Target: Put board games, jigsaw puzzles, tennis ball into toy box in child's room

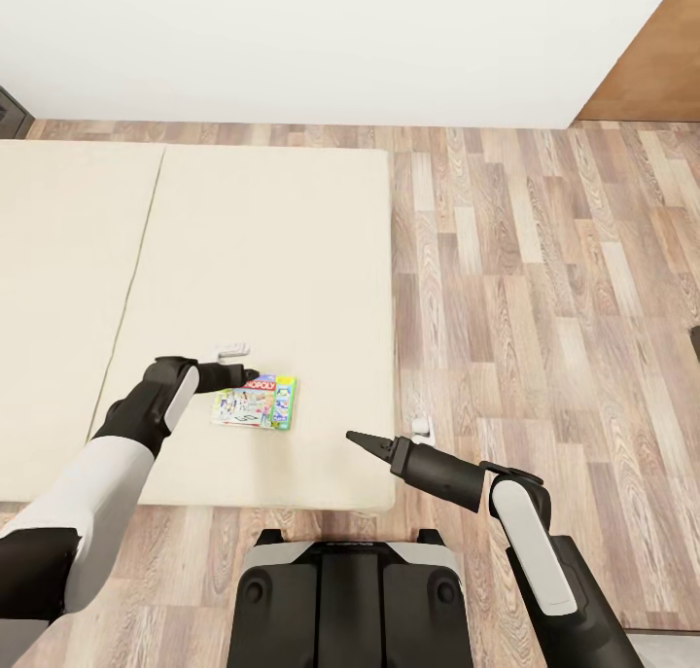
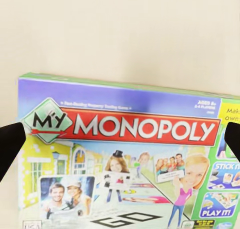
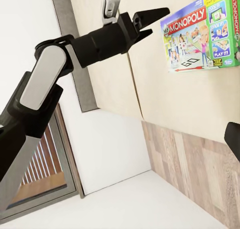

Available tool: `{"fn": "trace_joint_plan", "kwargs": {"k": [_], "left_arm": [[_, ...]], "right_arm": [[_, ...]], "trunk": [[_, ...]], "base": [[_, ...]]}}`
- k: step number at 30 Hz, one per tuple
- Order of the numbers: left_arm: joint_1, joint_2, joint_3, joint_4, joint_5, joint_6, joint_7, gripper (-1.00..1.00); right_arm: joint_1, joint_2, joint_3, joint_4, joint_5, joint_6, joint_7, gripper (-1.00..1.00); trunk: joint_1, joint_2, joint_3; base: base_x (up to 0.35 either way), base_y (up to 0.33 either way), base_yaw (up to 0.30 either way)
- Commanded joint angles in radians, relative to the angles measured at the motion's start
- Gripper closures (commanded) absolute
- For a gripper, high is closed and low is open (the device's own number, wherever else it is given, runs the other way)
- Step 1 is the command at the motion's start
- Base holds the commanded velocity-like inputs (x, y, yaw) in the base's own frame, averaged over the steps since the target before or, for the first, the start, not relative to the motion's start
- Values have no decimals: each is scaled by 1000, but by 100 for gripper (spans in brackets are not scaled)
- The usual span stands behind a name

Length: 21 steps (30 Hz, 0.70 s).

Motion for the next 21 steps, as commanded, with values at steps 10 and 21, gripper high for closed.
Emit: {"fn": "trace_joint_plan", "kwargs": {"k": [10,21], "left_arm": [[0,2,-3,39,8,-2,4,-100],[0,8,-1,65,5,-7,5,-100]], "right_arm": [[0,1,-1,0,7,4,7,-100],[0,1,-1,0,7,4,7,-100]], "trunk": [[1,-2,-1],[1,-2,-1]], "base": [[0,0,0],[0,0,0]]}}
